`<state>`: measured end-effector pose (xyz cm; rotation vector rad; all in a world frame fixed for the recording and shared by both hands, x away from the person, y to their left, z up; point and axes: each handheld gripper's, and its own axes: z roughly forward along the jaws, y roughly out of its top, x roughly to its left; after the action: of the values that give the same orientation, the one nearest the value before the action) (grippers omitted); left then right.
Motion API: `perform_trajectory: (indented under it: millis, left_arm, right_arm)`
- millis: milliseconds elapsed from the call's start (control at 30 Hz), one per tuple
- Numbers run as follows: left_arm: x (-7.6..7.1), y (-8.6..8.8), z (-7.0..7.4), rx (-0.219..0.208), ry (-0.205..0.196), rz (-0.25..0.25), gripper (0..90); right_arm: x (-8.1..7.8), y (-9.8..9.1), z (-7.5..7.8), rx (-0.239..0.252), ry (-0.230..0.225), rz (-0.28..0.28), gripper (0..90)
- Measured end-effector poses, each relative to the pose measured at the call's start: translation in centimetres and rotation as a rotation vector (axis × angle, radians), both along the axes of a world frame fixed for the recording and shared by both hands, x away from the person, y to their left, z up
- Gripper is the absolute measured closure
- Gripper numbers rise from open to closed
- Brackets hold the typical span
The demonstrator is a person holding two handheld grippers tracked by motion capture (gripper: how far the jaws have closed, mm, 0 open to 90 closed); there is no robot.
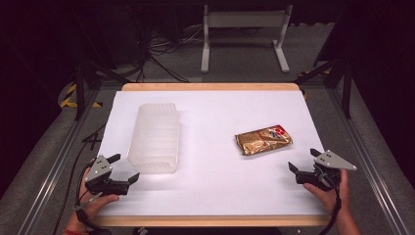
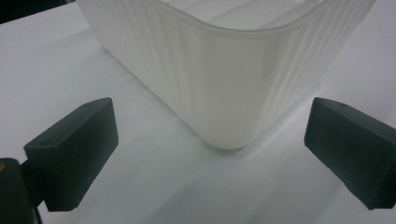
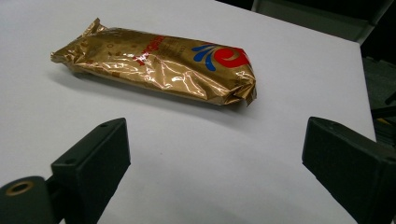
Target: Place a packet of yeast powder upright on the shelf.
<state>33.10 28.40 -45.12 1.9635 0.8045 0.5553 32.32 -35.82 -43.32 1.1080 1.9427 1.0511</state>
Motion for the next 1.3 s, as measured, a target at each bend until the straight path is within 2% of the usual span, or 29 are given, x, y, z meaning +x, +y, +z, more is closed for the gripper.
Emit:
perform_trajectory:
  millis: [233,333,533,767,867,933,1000,1033,1167,1200,1300]
  left_arm:
    - [-0.9,-0.2,0.3,0.021,-0.024,-0.016,3.7]
    - [-1.0,0.0,0.2,0.012,-0.023,-0.013,3.7]
    - [-1.2,0.3,0.2,0.014,-0.019,-0.006,3.7]
    - [-1.3,0.2,0.0,0.025,-0.006,-0.006,3.8]
    - [-1.3,0.1,0.0,0.029,-0.008,-0.010,3.7]
    - [-1.5,0.0,0.1,0.029,-0.015,-0.012,3.8]
    - [-1.5,-0.2,0.1,0.032,-0.015,-0.020,3.7]
    - [-1.5,-0.4,0.1,0.039,-0.015,-0.020,3.8]
    - [-1.3,-0.5,0.1,0.044,-0.012,-0.028,3.8]
    - [-1.3,-0.6,0.1,0.040,-0.006,-0.031,3.8]
    - [-1.2,-0.7,0.0,0.048,-0.007,-0.035,3.8]
  right_arm:
    - [0.2,0.6,0.1,0.008,0.008,0.018,9.5]
    - [0.4,1.2,0.2,-0.005,0.008,0.034,10.3]
    - [0.8,1.5,0.4,0.000,0.005,0.046,11.3]
    - [2.3,1.7,1.1,0.000,-0.014,0.042,13.1]
    - [2.9,1.6,1.6,0.024,-0.015,0.029,15.4]
    - [3.4,1.4,1.9,0.057,0.000,0.032,17.7]
    - [4.0,1.2,2.2,0.088,0.012,0.009,21.0]
    - [4.4,1.1,2.4,0.114,0.014,0.019,23.3]
    - [5.2,1.1,2.7,0.125,0.022,0.018,26.0]
    - [5.8,1.0,2.9,0.125,0.030,0.002,29.9]
    - [6.4,1.0,2.8,0.133,0.051,0.001,31.2]
